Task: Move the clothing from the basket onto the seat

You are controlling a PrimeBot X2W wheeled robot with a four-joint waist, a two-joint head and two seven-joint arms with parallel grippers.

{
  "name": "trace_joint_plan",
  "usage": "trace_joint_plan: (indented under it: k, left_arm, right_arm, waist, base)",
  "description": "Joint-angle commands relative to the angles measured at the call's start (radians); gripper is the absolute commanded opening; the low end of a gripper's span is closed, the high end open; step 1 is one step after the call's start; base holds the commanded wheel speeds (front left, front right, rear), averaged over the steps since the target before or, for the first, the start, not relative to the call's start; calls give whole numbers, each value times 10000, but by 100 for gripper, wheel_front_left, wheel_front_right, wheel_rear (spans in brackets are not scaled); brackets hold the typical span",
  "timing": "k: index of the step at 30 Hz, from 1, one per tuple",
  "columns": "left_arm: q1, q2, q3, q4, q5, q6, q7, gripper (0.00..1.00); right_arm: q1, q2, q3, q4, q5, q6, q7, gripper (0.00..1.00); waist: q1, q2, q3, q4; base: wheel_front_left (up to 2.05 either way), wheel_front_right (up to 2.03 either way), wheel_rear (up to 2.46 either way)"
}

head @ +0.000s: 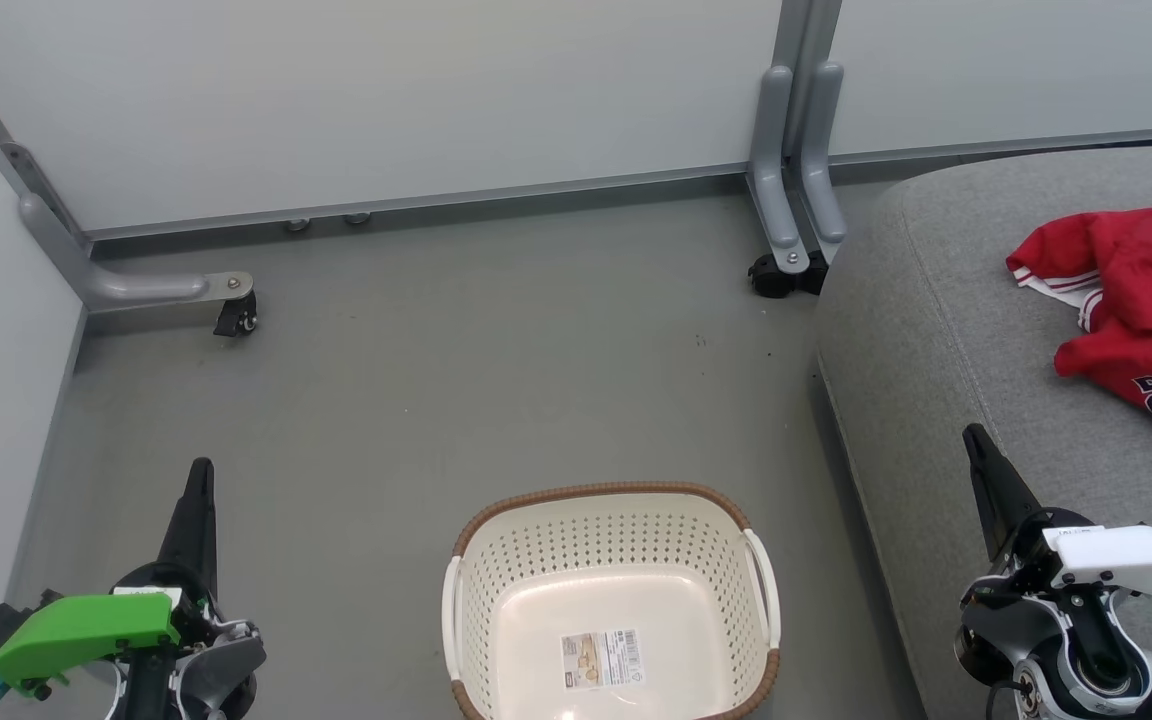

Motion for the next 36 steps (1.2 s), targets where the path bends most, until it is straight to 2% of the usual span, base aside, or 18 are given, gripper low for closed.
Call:
trace_joint_plan:
  k: [1, 36]
  left_arm:
    - [-102, 7, 21, 1, -27, -61, 33, 0]
    - [-102, 9, 19, 0, -27, -60, 31, 0]
  right_arm:
    - [-73, 12, -35, 22, -45, 4, 26, 0]
    - [-80, 62, -116, 26, -111, 4, 96, 0]
  waist:
    - [0, 0, 0, 1]
    - [0, 0, 0, 1]
  base:
    - [0, 0, 0]
    - [0, 0, 0]
